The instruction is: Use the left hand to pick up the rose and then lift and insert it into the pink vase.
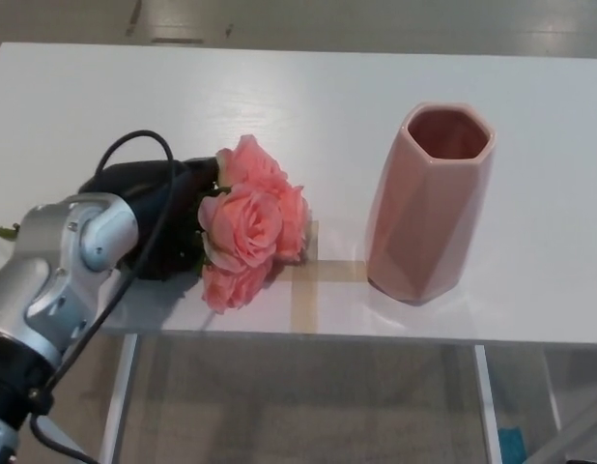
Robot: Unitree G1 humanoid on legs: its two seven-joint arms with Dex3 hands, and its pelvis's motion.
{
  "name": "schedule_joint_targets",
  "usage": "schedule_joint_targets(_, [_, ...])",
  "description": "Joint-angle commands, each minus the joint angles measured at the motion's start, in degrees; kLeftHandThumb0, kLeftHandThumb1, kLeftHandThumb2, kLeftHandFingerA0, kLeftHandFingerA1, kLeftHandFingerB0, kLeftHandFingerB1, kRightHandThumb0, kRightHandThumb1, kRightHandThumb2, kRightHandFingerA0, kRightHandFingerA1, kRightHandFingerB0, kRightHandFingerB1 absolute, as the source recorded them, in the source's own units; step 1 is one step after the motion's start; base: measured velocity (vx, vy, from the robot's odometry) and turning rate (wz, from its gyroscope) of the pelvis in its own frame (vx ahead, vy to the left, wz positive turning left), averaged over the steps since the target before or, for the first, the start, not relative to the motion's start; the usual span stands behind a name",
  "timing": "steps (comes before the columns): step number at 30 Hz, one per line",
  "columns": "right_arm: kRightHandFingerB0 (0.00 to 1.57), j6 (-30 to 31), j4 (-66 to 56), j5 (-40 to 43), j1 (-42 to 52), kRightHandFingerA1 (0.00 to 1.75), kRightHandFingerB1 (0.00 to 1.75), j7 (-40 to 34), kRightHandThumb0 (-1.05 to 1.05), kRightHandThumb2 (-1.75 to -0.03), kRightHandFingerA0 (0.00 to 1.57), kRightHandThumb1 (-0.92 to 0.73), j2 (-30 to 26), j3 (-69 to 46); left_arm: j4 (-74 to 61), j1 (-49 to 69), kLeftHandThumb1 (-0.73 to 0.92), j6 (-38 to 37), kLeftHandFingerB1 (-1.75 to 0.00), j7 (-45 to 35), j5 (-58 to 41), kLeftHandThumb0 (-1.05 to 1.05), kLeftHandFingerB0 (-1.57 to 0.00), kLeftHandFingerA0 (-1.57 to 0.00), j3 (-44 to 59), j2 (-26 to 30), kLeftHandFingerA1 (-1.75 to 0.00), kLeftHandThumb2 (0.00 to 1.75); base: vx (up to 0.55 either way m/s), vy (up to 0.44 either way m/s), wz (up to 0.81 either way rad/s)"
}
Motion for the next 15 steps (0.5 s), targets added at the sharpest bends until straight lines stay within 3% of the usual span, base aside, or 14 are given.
schedule_joint_targets(1, [0.6, 0.6, 0.2, 0.5, -0.1, 0.52, 0.46, 0.2, -0.22, -0.55, 0.72, -0.54, -0.4, -0.2, -0.2, -0.1, 0.48, 0.8, -0.17, -0.1, 1.7, -0.22, 0.0, 0.0, -0.3, -1.3, -0.04, 0.73, 0.0, 0.0, 0.0])
schedule_joint_targets(8, [0.58, 0.7, 0.2, 0.6, -0.5, 0.52, 0.46, 0.4, -0.22, -0.55, 0.72, -0.54, -0.4, -0.4, 0.8, 0.6, 0.47, 1.1, -0.17, 0.8, 2.5, -0.25, 0.0, 0.0, -0.4, -2.3, -0.04, 0.71, 0.0, 0.0, 0.0])
schedule_joint_targets(9, [0.58, 0.7, 0.2, 0.7, -0.5, 0.52, 0.46, 0.5, -0.22, -0.55, 0.72, -0.54, -0.4, -0.5, 1.0, 0.5, 0.54, 1.4, -0.16, 0.7, 2.8, -0.25, 0.0, 0.0, -0.5, -2.6, -0.07, 0.56, 0.0, 0.0, 0.0])
schedule_joint_targets(10, [0.58, 0.7, 0.3, 0.7, -0.5, 0.52, 0.46, 0.6, -0.22, -0.55, 0.72, -0.54, -0.4, -0.5, 1.5, 0.2, 0.45, 1.9, -0.18, 0.6, 3.2, -0.3, 0.0, 0.0, -0.8, -2.9, -0.14, 0.72, 0.0, 0.0, 0.0])
schedule_joint_targets(13, [0.57, 0.8, 0.3, 0.8, -0.6, 0.58, 0.53, 0.7, -0.28, -0.67, 0.69, -0.49, -0.4, -0.6, 3.0, -0.7, 0.53, 2.5, -0.2, 0.4, 4.3, -0.28, 0.0, -0.06, -1.7, -3.2, -0.24, 0.58, 0.0, 0.0, 0.0])
schedule_joint_targets(15, [0.57, 0.8, 0.3, 0.8, -0.6, 0.58, 0.53, 0.8, -0.28, -0.67, 0.69, -0.49, -0.5, -0.7, 4.3, -1.7, 0.62, 3.5, -0.3, -1.1, 5.2, -0.28, -0.25, -0.74, -3.0, -3.7, -0.57, 0.59, 0.0, 0.0, 0.0])
